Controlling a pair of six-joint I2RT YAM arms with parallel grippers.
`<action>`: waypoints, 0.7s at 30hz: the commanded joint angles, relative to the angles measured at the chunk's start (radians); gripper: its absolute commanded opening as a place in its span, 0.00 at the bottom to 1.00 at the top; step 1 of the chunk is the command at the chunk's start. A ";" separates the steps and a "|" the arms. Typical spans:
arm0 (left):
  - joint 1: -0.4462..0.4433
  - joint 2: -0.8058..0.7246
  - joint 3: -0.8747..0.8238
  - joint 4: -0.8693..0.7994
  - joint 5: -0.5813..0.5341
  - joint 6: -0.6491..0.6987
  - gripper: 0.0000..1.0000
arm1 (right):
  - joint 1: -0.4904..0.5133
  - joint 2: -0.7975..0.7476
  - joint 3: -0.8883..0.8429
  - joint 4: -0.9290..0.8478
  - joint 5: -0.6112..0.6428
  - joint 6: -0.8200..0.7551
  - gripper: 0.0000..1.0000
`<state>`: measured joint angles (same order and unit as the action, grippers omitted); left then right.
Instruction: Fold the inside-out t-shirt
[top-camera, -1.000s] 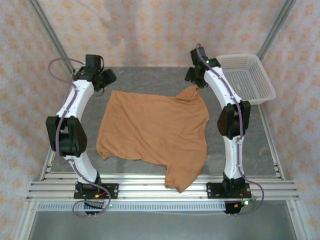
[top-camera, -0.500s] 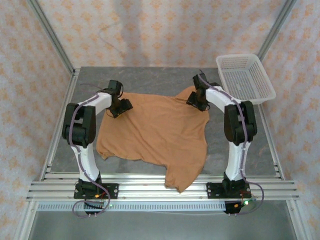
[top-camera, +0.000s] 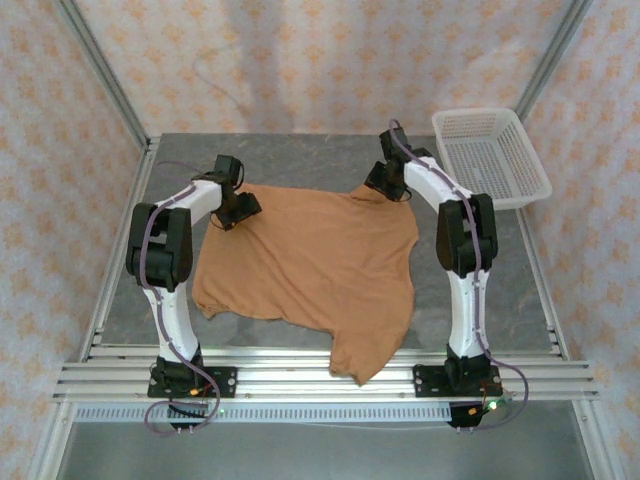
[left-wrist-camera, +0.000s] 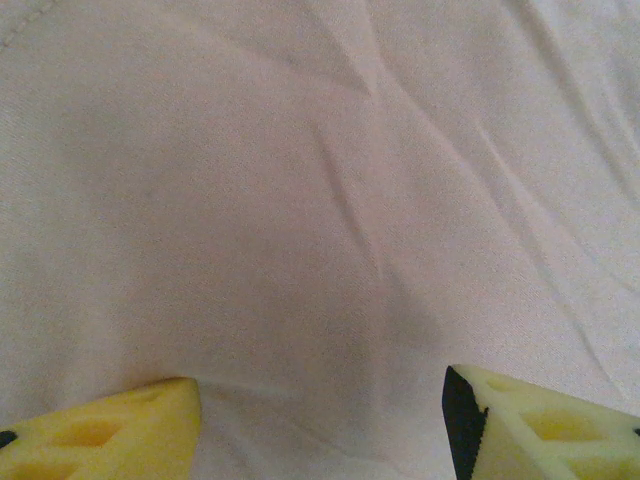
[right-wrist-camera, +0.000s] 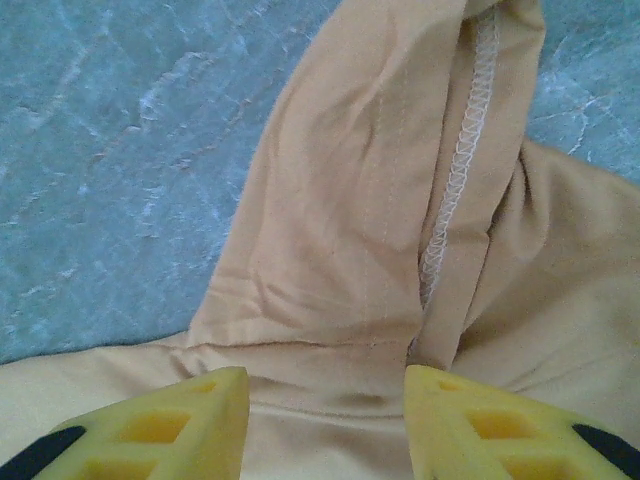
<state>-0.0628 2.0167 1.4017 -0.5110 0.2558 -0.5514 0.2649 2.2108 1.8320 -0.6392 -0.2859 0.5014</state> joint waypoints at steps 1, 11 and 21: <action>0.004 -0.033 0.002 -0.036 0.009 0.011 0.66 | 0.017 0.020 0.026 -0.096 0.028 -0.002 0.45; 0.004 -0.059 -0.005 -0.045 0.020 0.011 0.65 | 0.025 0.054 0.050 -0.116 0.069 -0.014 0.47; 0.005 -0.101 -0.024 -0.052 0.024 0.039 0.63 | 0.022 0.133 0.181 -0.174 0.108 -0.037 0.15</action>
<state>-0.0631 1.9663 1.3830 -0.5316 0.2810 -0.5407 0.2871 2.3283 1.9614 -0.7620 -0.2207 0.4717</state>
